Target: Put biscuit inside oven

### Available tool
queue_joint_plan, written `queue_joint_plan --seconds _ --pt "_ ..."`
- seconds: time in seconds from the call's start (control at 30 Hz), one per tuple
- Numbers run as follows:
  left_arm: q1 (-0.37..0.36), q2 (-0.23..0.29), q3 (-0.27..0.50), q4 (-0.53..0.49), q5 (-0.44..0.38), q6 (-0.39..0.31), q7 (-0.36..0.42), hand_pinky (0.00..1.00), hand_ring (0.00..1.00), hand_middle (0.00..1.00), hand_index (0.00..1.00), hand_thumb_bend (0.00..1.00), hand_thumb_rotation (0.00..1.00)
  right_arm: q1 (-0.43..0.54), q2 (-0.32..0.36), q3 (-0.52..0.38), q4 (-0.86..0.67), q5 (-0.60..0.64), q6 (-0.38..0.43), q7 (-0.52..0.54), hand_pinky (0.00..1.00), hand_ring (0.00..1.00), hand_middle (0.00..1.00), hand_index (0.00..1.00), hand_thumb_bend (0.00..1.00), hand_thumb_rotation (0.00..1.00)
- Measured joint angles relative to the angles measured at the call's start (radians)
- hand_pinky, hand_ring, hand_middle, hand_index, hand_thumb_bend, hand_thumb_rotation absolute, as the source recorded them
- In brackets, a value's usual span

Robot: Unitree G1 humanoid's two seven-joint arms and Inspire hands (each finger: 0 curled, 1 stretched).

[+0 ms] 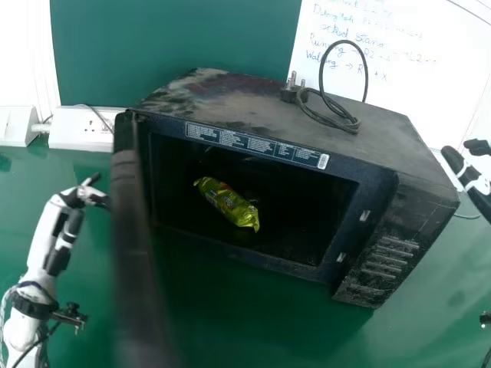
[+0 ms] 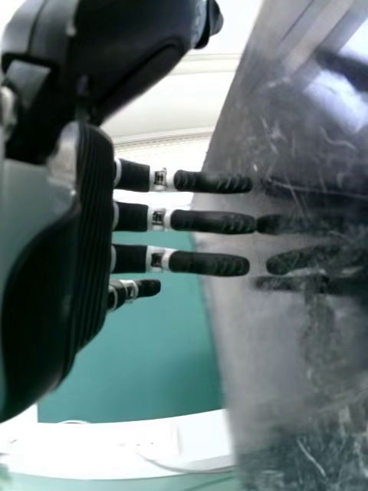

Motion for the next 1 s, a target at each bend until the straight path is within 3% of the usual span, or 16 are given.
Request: queue_joint_plan --seconds 0.2,0.33,0.57,0.83,0.93,1.0 --pt "0.018 0.008 -0.046 -0.044 0.050 -0.001 -0.005 0.36 0.43 0.47 0.49 0.51 0.06 0.017 -0.017 0.000 0.001 -0.001 0.028 -0.027 0.50 0.65 0.73 0.75 0.93 0.61" --pt "0.023 0.011 -0.065 -0.053 0.071 -0.001 -0.010 0.36 0.43 0.47 0.49 0.51 0.06 0.026 -0.022 0.000 0.008 0.007 0.033 -0.036 0.47 0.64 0.72 0.75 0.95 0.60" --pt "0.028 0.019 -0.085 -0.048 0.069 -0.005 -0.023 0.40 0.46 0.50 0.49 0.51 0.06 0.028 -0.027 -0.004 0.016 0.050 0.050 -0.052 0.53 0.68 0.74 0.74 0.95 0.57" --pt "0.028 0.024 -0.088 -0.022 0.048 -0.006 -0.042 0.43 0.50 0.53 0.49 0.51 0.06 0.029 -0.041 -0.003 0.014 0.084 0.103 -0.062 0.39 0.57 0.69 0.75 0.93 0.55" --pt "0.028 0.025 -0.088 -0.020 0.042 -0.006 -0.050 0.45 0.51 0.55 0.49 0.51 0.06 0.034 -0.049 -0.003 0.014 0.089 0.103 -0.075 0.37 0.56 0.69 0.74 0.89 0.55" --pt "0.028 0.025 -0.088 -0.011 0.042 -0.007 -0.053 0.47 0.53 0.56 0.49 0.51 0.06 0.039 -0.054 -0.003 0.013 0.090 0.102 -0.084 0.41 0.60 0.71 0.74 0.92 0.56"
